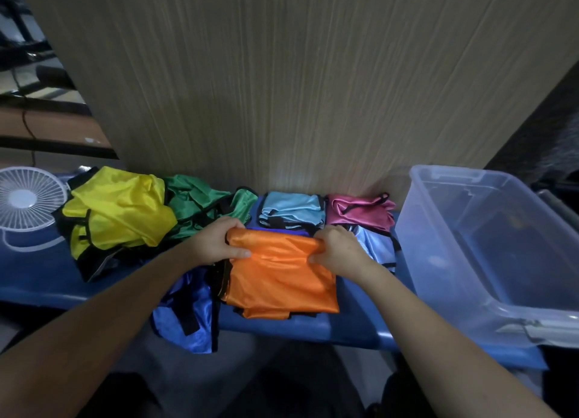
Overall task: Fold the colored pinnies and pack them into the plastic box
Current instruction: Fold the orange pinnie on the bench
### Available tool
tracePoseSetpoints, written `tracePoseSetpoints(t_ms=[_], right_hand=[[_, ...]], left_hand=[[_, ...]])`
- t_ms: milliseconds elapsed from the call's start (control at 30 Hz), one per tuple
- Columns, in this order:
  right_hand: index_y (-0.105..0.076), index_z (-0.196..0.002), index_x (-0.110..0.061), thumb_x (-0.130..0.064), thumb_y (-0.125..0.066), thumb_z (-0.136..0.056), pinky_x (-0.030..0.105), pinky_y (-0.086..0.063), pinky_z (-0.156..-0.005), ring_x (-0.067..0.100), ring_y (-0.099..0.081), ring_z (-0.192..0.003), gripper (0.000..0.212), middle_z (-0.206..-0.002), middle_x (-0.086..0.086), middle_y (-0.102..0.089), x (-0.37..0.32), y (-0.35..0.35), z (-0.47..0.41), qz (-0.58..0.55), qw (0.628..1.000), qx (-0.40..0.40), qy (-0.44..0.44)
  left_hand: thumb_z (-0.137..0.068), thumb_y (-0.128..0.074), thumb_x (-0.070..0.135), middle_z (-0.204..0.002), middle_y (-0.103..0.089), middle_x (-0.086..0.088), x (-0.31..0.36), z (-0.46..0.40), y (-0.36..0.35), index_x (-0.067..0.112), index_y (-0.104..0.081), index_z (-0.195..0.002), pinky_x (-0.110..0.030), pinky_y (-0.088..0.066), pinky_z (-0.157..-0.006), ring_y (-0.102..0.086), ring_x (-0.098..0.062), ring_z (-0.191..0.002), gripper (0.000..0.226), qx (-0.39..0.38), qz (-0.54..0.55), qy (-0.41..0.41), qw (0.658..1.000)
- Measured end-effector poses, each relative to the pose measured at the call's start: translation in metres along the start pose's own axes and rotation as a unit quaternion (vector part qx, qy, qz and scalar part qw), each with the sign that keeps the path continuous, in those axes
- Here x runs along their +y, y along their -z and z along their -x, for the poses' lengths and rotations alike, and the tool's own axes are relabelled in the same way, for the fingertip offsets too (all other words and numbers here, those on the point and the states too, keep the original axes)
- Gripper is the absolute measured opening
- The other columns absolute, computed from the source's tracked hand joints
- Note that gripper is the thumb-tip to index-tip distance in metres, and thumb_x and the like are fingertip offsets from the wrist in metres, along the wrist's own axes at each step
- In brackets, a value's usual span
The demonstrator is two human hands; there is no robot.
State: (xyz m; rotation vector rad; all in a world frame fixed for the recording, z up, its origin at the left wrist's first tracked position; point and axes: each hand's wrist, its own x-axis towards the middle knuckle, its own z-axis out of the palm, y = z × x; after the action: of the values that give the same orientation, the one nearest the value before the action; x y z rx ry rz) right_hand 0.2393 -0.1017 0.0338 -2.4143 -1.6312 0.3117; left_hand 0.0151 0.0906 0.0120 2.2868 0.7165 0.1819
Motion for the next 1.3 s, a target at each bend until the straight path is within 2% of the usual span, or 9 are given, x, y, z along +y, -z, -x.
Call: tracePoseSetpoints(t_ms=[133, 267, 433, 567, 700, 767, 933, 1167, 1300], right_hand=[[-0.055, -0.082, -0.024, -0.024, -0.08, -0.078, 0.029, -0.041, -0.066, 0.017, -0.059, -0.079, 0.025, -0.081, -0.006, -0.057, 0.002, 0.005, 0.014, -0.141, 0.99, 0.013, -0.027], [-0.058, -0.077, -0.023, -0.02, -0.082, -0.078, 0.028, -0.045, -0.06, 0.008, -0.058, -0.063, 0.025, -0.071, -0.007, -0.06, 0.003, 0.008, 0.03, -0.247, 0.968, 0.035, -0.032], [-0.064, -0.088, -0.01, -0.011, -0.081, -0.08, 0.041, -0.056, -0.074, 0.015, -0.065, -0.072, 0.019, -0.077, 0.002, -0.066, 0.01, 0.007, 0.051, -0.457, 0.886, 0.058, -0.047], [-0.06, -0.093, -0.016, -0.005, -0.071, -0.089, 0.036, -0.054, -0.073, 0.021, -0.062, -0.078, 0.016, -0.084, 0.006, -0.062, 0.006, 0.007, 0.073, -0.59, 0.805, 0.038, -0.042], [-0.058, -0.097, -0.015, -0.003, -0.068, -0.091, 0.041, -0.049, -0.08, 0.027, -0.057, -0.085, 0.016, -0.091, 0.013, -0.058, 0.01, -0.003, 0.094, -0.65, 0.758, 0.035, -0.04], [-0.057, -0.098, -0.014, -0.004, -0.067, -0.091, 0.04, -0.049, -0.079, 0.026, -0.056, -0.085, 0.016, -0.09, 0.013, -0.058, 0.014, -0.008, 0.103, -0.642, 0.765, 0.04, -0.042], [-0.061, -0.099, -0.014, -0.006, -0.069, -0.091, 0.041, -0.053, -0.08, 0.023, -0.064, -0.084, 0.014, -0.092, 0.01, -0.065, 0.027, -0.016, 0.129, -0.613, 0.786, 0.058, -0.054], [-0.061, -0.104, -0.001, -0.002, -0.067, -0.091, 0.034, -0.056, -0.072, 0.019, -0.066, -0.077, 0.014, -0.087, 0.008, -0.069, 0.034, -0.017, 0.155, -0.585, 0.804, 0.096, -0.057], [-0.064, -0.097, -0.01, -0.007, -0.07, -0.091, 0.041, -0.056, -0.075, 0.019, -0.067, -0.078, 0.009, -0.089, 0.012, -0.071, 0.038, -0.005, 0.135, -0.493, 0.86, 0.114, -0.056]], left_hand=[[-0.079, -0.085, 0.023, -0.088, -0.061, 0.003, 0.007, 0.009, 0.004, 0.017, -0.061, -0.095, -0.02, -0.044, -0.068, -0.06, 0.001, -0.073, 0.029, 0.005, 0.062, 0.002, 0.998], [-0.077, -0.084, 0.025, -0.095, -0.066, 0.006, 0.016, 0.022, 0.001, 0.024, -0.062, -0.101, -0.019, -0.046, -0.071, -0.064, -0.002, -0.081, 0.033, 0.042, 0.099, 0.026, 0.994], [-0.067, -0.08, 0.056, -0.087, -0.071, 0.01, 0.025, 0.046, 0.001, 0.022, -0.065, -0.102, -0.024, -0.053, -0.079, -0.066, -0.001, -0.082, 0.05, 0.052, 0.22, 0.027, 0.974], [-0.096, -0.061, 0.022, -0.094, -0.06, -0.001, 0.042, 0.063, -0.019, 0.019, -0.054, -0.105, -0.033, -0.051, -0.08, -0.059, -0.013, -0.089, 0.011, 0.012, 0.321, 0.058, 0.945], [-0.097, -0.06, 0.017, -0.094, -0.062, 0.006, 0.053, 0.079, -0.035, 0.023, -0.054, -0.108, -0.022, -0.051, -0.075, -0.062, 0.0, -0.081, 0.014, 0.043, 0.281, 0.026, 0.958], [-0.093, -0.066, 0.014, -0.099, -0.061, 0.005, 0.057, 0.086, -0.042, 0.023, -0.055, -0.112, -0.018, -0.05, -0.071, -0.061, 0.003, -0.081, 0.023, 0.075, 0.269, 0.013, 0.96], [-0.081, -0.08, 0.012, -0.115, -0.06, -0.001, 0.057, 0.109, -0.071, 0.018, -0.056, -0.125, -0.023, -0.053, -0.088, -0.062, -0.001, -0.099, 0.051, 0.042, 0.29, 0.008, 0.956], [-0.087, -0.075, 0.015, -0.119, -0.062, -0.002, 0.074, 0.126, -0.094, 0.029, -0.059, -0.12, -0.041, -0.058, -0.089, -0.065, -0.023, -0.11, 0.039, 0.061, 0.319, 0.04, 0.945], [-0.086, -0.077, 0.012, -0.12, -0.061, -0.006, 0.077, 0.119, -0.098, 0.027, -0.06, -0.12, -0.049, -0.058, -0.089, -0.066, -0.027, -0.108, 0.041, 0.073, 0.319, 0.061, 0.943]])
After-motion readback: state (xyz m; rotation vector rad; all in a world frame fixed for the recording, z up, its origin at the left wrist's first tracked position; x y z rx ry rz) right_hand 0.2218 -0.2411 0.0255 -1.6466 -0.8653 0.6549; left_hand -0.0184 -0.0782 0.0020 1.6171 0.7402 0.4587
